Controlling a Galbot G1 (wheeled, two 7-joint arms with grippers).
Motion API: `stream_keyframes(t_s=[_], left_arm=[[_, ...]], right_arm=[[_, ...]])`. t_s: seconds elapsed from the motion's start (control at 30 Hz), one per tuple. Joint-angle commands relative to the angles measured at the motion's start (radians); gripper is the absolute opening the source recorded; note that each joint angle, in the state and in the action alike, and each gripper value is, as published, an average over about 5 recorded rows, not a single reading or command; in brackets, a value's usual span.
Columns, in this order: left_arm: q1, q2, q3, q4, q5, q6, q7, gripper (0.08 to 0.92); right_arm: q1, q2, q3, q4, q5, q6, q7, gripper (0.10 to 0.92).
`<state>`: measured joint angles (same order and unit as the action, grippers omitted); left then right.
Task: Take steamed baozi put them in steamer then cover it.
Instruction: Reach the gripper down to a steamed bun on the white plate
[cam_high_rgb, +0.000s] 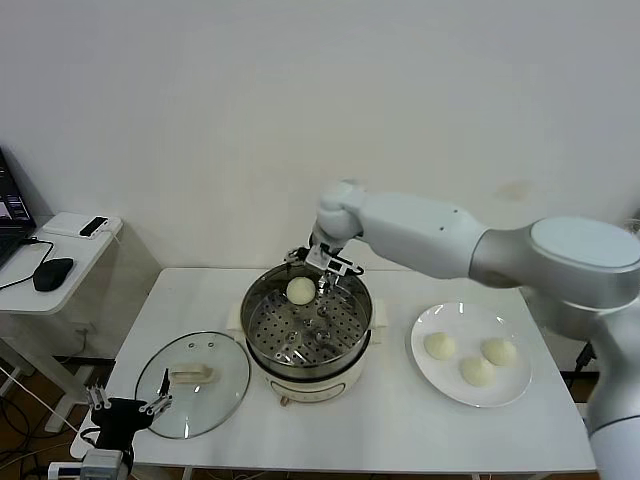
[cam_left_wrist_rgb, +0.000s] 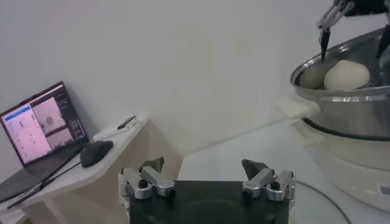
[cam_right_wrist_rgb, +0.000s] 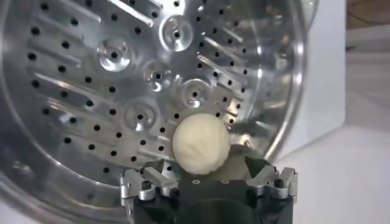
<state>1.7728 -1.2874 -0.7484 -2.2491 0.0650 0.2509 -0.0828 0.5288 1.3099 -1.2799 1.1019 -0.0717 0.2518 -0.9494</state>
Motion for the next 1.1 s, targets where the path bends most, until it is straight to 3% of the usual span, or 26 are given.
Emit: stream_keyframes(t_s=[0.03,0.3,0.57,0.8,1.1], left_arm=[[-0.002,0.008,0.0,-0.003,-0.003,0.002,0.001,0.823],[-0.016,0.036,0.0,-0.014,-0.017,0.016,0.007,0.823],[-0.027,0.058,0.008,-0.005,-0.018,0.016,0.009,0.823],[-0.027,0.064,0.007,0.0,-0.017,0.017,0.009,0.823],[-0.022,0.052,0.001,-0.003,-0.016,0.018,0.009,0.823]], right_arm=[[0.146,-0.202,-0.017,0.278,0.241,-0.366,-0.131,0.823],[0.161,-0.527,-0.004,0.464,0.301,-0.586,-0.133,0.823],[0.066,-0.805,0.045,0.524,0.27,-0.61,-0.132,0.823],[-0.098,-0.857,0.104,0.501,0.193,-0.599,-0.125,0.823],[-0.378,-0.777,0.298,0.364,0.079,-0.584,-0.098,0.823]])
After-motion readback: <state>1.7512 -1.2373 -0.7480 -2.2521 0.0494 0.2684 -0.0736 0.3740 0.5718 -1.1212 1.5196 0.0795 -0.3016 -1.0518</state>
